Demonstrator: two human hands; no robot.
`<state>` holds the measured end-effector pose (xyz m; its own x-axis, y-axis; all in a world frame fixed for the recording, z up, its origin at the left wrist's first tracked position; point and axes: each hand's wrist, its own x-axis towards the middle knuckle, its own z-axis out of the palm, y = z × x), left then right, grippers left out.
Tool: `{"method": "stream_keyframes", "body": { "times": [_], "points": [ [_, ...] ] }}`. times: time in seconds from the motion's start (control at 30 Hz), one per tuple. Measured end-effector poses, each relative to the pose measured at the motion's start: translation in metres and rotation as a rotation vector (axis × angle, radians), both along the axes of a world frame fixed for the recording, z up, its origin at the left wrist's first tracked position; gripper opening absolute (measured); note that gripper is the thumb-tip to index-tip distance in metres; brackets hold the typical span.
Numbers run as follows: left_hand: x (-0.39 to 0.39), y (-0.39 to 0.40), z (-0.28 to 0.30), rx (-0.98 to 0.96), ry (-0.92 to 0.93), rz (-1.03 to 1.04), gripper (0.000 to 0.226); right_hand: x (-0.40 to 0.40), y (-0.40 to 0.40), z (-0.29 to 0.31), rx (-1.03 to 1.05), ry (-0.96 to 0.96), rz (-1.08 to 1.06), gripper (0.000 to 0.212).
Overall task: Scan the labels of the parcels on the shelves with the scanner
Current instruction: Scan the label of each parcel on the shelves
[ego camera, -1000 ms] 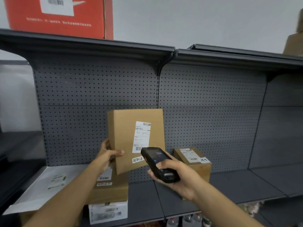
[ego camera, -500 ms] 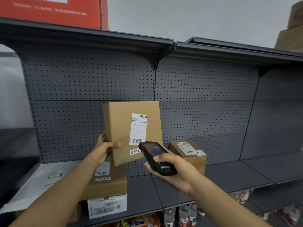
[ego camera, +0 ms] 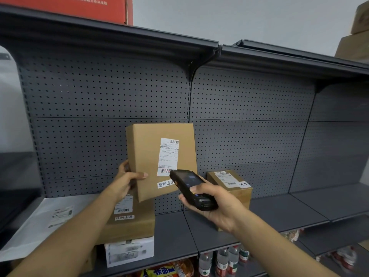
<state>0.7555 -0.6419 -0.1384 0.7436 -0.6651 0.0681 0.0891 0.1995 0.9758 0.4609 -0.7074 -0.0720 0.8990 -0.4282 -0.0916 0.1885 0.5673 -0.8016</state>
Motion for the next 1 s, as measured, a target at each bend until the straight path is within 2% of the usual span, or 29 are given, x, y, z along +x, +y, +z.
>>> {"method": "stream_keyframes", "body": {
  "times": [0.1,0.23,0.37,0.6,0.73,0.87,0.93,1.0],
  "points": [
    [0.006,-0.003,-0.003,0.000,0.005,-0.005,0.096,0.006,-0.005,-0.003,0.008,-0.005,-0.010,0.023],
    [0.018,-0.009,-0.011,0.008,0.029,-0.014,0.100,0.011,-0.013,-0.009,0.035,0.002,-0.026,0.034],
    [0.023,-0.013,-0.019,0.032,0.040,-0.043,0.107,0.018,-0.021,-0.016,0.052,0.002,-0.021,0.033],
    [0.029,-0.031,-0.029,0.078,0.069,-0.075,0.092,0.035,-0.038,-0.031,0.036,0.004,-0.015,0.027],
    [0.029,-0.050,-0.039,0.089,0.097,-0.116,0.079,0.044,-0.058,-0.054,-0.076,0.060,-0.057,0.043],
    [0.024,-0.082,-0.056,0.142,0.134,-0.124,0.055,0.051,-0.085,-0.089,-0.155,0.133,-0.144,0.050],
    [0.025,-0.100,-0.068,0.179,0.188,-0.125,0.062,0.052,-0.105,-0.109,-0.151,0.178,-0.180,0.054],
    [0.029,-0.119,-0.085,0.220,0.237,-0.121,0.086,0.054,-0.126,-0.124,-0.140,0.222,-0.219,0.056]
  ]
}}
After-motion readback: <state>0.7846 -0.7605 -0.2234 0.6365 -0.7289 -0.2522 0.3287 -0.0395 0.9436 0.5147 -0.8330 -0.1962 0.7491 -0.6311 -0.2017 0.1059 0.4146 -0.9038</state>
